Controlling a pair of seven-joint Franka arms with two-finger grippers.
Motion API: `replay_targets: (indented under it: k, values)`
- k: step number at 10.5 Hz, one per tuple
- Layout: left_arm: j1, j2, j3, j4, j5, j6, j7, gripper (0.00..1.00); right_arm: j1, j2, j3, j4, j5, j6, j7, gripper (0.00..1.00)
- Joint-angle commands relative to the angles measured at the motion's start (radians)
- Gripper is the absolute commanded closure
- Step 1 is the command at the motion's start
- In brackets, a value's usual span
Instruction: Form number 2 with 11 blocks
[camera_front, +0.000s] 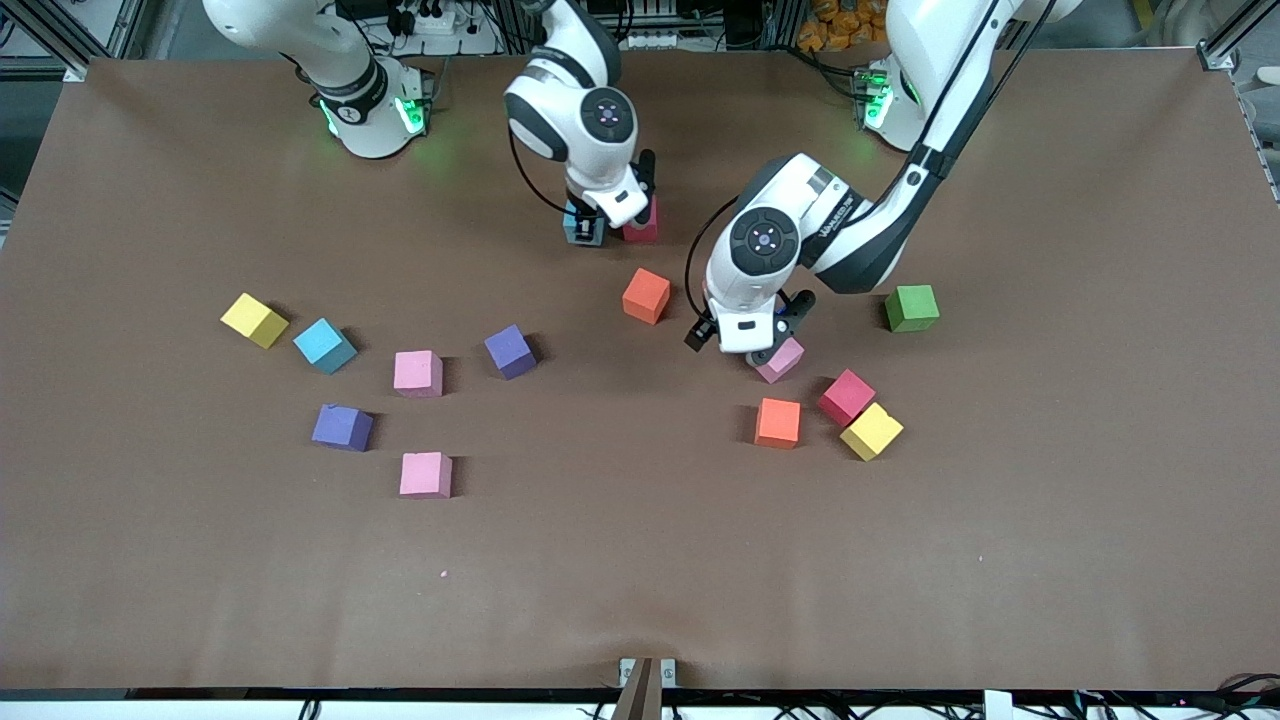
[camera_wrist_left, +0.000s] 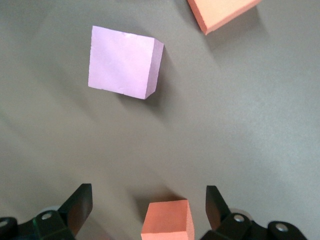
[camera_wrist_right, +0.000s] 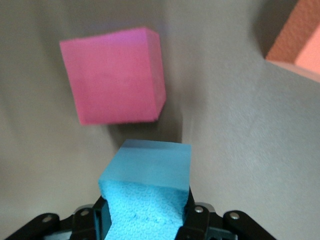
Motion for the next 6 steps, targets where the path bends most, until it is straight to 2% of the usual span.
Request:
replay_targets:
  k: [1, 4, 6]
  values:
    - [-0.015, 0.023, -0.005, -0.007, -0.023, 0.033, -0.079, 0.00, 0.037, 0.049, -0.007, 0.048, -0.019, -0.015, 0.038, 0.94]
    - [-0.043, 0.060, -0.021, -0.016, -0.043, 0.156, -0.166, 0.00, 0.073, 0.055, -0.007, 0.048, -0.019, 0.006, 0.049, 0.95]
    - [-0.043, 0.068, -0.032, -0.023, -0.078, 0.184, -0.165, 0.00, 0.084, 0.061, -0.007, 0.048, -0.021, 0.019, 0.049, 0.95]
